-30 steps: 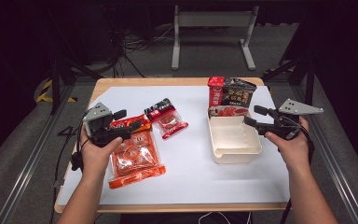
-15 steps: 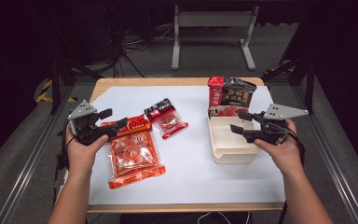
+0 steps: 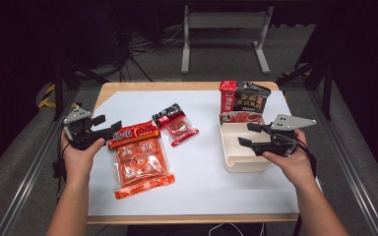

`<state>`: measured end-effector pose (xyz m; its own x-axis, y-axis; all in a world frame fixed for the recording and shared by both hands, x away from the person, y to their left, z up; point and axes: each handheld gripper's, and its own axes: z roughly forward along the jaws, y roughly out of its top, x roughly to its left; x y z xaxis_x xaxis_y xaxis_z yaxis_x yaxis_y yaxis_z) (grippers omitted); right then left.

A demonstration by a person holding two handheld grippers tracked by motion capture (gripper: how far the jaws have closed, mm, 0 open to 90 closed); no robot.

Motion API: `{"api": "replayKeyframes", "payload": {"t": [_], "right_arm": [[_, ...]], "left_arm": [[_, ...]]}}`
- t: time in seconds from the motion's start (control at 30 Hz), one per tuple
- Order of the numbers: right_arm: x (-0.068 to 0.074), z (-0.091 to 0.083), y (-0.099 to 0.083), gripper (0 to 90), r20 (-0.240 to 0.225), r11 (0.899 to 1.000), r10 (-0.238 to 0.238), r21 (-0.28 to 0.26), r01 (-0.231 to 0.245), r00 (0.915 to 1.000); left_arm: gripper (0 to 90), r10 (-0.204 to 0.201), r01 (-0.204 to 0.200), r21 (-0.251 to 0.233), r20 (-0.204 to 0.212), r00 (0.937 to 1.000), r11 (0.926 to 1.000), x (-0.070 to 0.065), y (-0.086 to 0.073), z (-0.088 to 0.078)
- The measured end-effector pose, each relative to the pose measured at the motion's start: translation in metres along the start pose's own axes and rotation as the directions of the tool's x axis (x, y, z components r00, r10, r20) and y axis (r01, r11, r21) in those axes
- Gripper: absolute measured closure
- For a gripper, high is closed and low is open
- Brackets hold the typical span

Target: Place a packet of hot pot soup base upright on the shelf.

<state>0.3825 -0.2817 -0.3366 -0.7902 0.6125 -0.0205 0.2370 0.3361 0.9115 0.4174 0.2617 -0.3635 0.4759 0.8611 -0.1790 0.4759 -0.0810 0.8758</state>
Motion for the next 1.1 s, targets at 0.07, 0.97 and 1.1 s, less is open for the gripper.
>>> {"api": "replayKeyframes", "payload": {"t": [0.07,0.97,1.1], "right_arm": [[0.001,0.0,0.0,37.3,-0.001,1.0,0.0,-0.002,0.0,1.0],[0.001,0.001,-0.001,33.4,-0.001,1.0,-0.005,-0.03,0.005,1.0],[0.0,-0.001,-0.001,33.2,0.002,0.999,-0.002,-0.035,0.002,1.0]], "left_arm": [[29.0,-0.005,0.005,0.002,-0.003,1.0,1.0,0.003,-0.002,0.002],[29.7,-0.108,0.12,0.157,-0.084,0.9906,0.9802,0.043,-0.044,0.044],[29.4,-0.106,0.121,0.18,-0.092,0.9901,0.9761,0.044,-0.046,0.047]]}}
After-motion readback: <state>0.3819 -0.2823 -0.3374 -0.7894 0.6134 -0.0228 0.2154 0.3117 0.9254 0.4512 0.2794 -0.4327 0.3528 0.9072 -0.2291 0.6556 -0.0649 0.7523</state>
